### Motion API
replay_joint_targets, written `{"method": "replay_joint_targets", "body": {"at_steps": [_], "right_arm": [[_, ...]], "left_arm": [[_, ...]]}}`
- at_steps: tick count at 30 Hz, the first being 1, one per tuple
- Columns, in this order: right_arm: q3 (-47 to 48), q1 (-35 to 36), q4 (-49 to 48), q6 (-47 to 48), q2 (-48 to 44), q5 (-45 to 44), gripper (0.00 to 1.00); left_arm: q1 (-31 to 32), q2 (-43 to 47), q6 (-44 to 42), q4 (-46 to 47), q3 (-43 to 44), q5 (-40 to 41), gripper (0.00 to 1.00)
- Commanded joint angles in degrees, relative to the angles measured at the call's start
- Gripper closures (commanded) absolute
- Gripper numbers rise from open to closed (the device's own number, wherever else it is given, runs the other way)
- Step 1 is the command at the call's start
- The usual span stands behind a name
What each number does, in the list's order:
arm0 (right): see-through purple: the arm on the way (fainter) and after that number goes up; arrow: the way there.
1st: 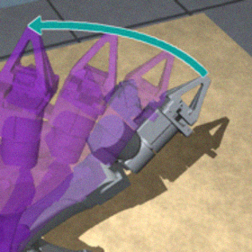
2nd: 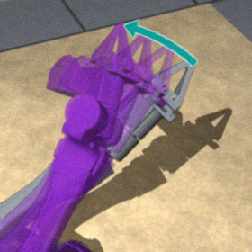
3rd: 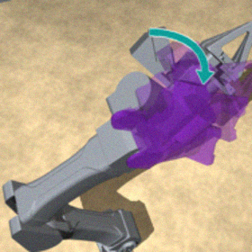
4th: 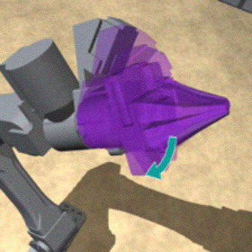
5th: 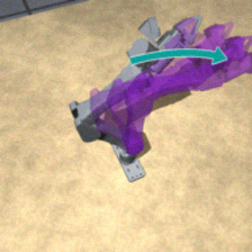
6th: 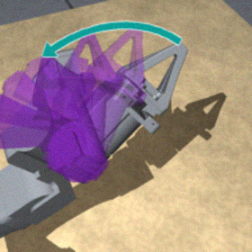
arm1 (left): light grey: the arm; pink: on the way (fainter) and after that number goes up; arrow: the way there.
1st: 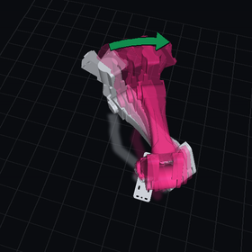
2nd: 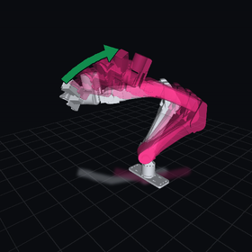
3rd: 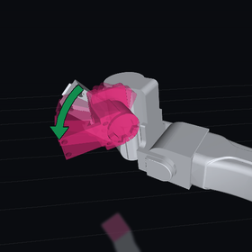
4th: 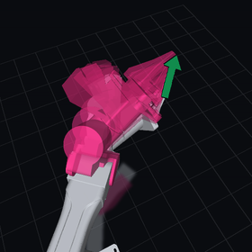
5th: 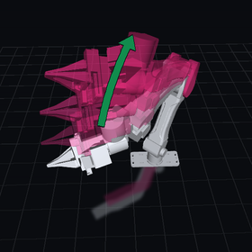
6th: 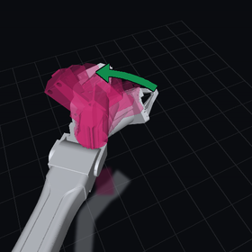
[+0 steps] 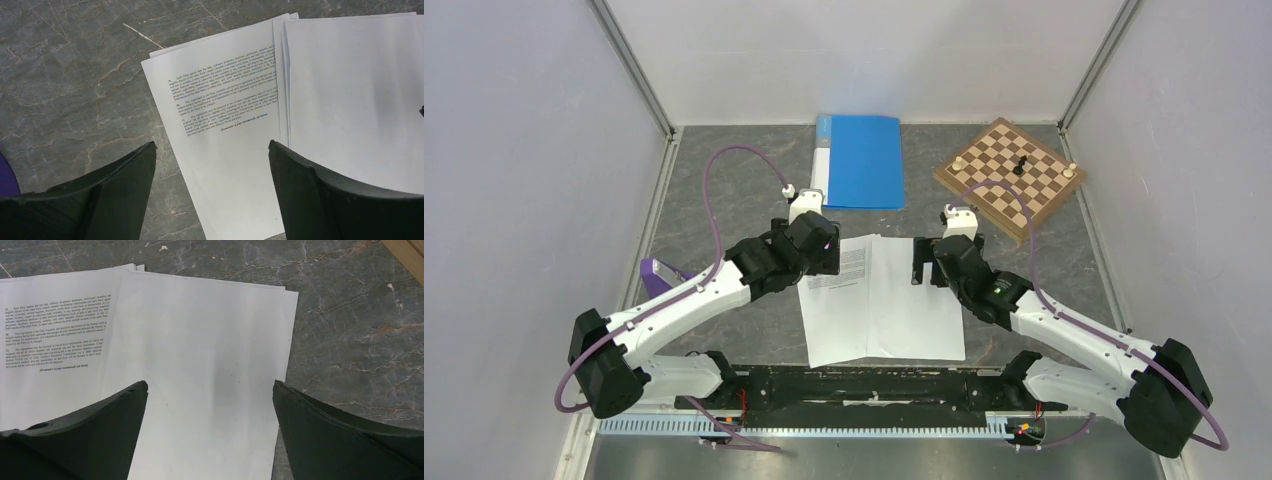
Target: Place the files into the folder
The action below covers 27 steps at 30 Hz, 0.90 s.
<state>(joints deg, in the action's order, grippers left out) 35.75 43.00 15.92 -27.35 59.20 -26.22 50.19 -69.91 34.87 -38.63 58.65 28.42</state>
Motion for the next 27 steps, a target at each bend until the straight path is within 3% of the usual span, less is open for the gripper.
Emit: {"method": "replay_joint_targets", "body": {"at_steps": [1,14,20,23,27], "right_arm": [[-0.68,-0.29,-1.87,0.36,-1.28,-1.10,0.01],[0.10,-0.79,-1.15,0.68,-0.26,-0.33,0.01],[3.95,-4.41,-4.48,2.34,5.13,5.30,0.01],[6.15,-6.78,-8.33,1.97,9.12,10.89,0.01],[8.72,-8.90,-11.94,2.30,13.65,14.13,0.01]], "left_arm": [[-0.53,0.37,0.85,1.21,0.06,0.27,0.11],[-4.57,0.38,-0.72,3.45,0.02,-6.48,0.12],[-14.02,-6.56,-1.06,7.80,4.66,-15.34,0.16],[-19.11,-11.18,2.57,12.28,5.93,-21.59,0.18],[-22.33,-16.02,9.48,19.45,6.34,-23.96,0.19]]}}
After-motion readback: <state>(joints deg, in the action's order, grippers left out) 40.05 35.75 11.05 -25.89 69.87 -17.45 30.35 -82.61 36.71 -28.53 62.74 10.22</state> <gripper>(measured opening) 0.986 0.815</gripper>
